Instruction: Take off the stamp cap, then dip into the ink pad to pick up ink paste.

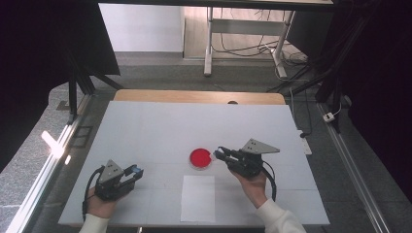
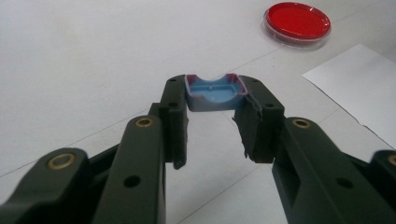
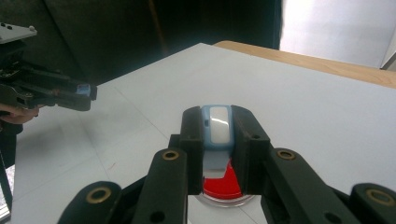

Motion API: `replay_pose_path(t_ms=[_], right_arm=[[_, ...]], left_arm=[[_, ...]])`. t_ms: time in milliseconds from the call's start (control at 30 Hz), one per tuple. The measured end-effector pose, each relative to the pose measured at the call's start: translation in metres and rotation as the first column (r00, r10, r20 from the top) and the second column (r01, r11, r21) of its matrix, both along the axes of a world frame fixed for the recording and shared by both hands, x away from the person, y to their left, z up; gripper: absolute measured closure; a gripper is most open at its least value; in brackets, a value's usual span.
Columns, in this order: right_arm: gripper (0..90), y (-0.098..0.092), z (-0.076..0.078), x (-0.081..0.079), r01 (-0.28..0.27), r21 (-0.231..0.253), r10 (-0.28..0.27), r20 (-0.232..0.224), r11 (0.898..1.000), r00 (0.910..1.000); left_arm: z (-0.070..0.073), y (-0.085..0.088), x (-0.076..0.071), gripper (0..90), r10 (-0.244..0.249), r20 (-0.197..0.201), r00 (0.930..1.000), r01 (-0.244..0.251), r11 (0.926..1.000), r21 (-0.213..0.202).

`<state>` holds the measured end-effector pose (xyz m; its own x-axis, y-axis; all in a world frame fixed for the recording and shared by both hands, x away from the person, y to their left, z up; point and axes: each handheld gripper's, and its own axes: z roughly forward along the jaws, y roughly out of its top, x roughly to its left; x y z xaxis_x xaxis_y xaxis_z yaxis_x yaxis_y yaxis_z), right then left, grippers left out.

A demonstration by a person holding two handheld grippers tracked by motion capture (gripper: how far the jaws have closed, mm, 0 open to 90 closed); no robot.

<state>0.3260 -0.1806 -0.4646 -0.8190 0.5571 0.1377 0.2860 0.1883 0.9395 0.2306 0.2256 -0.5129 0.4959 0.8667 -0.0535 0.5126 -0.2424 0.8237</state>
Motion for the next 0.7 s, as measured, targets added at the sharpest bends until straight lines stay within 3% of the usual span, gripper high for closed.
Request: replay_pose_path(t_ms=[433,700], right_arm=[[75.8,0.003,0.0,0.001,-0.005,-0.008,0.005,-0.002,1.0,1.0],[75.8,0.011,0.003,0.008,-0.024,-0.041,0.024,-0.006,0.999,0.9997]], left_arm=[[0.0,0.0,0.0,64.8,-0.002,-0.001,1.0,0.002,1.0,0.0],[0.0,-0.001,0.0,64.8,0.004,0.001,1.0,-0.004,1.0,0.003]])
